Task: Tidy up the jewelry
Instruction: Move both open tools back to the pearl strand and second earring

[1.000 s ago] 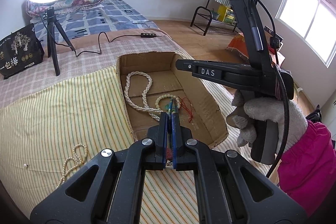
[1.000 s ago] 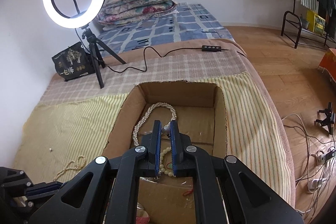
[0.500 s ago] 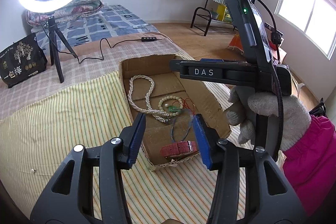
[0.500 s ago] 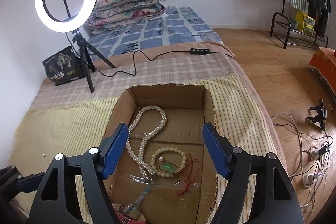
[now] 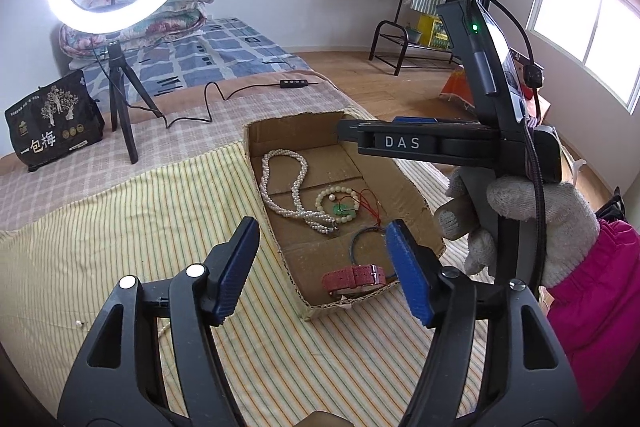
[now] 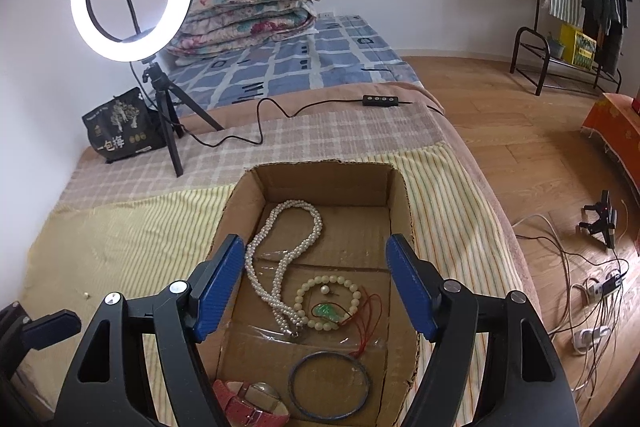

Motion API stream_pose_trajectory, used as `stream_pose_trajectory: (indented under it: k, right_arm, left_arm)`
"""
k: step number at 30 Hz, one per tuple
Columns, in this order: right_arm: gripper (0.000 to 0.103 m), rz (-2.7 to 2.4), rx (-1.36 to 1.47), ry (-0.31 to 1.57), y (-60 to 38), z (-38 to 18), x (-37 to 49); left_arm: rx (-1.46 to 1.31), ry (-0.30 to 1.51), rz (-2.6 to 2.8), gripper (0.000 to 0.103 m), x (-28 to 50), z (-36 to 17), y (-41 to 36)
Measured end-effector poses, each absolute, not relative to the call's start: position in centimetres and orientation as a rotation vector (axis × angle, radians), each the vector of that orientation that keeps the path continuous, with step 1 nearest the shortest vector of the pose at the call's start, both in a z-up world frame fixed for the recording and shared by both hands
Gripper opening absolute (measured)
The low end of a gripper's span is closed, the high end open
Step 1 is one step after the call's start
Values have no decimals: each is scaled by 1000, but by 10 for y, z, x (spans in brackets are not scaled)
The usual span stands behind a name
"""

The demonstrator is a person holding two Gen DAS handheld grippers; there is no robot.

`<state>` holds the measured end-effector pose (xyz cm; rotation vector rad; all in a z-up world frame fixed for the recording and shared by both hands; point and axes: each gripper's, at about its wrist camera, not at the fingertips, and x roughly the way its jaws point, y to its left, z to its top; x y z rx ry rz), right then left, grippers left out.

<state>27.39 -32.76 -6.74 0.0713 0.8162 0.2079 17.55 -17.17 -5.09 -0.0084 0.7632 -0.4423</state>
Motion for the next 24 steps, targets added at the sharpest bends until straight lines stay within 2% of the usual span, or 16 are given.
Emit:
stream_pose_trajectory:
  k: [24]
  right_arm:
    - [73, 261, 41, 752, -293, -42, 236]
  left_arm:
    - [-12, 744, -342, 68, 164, -43, -97]
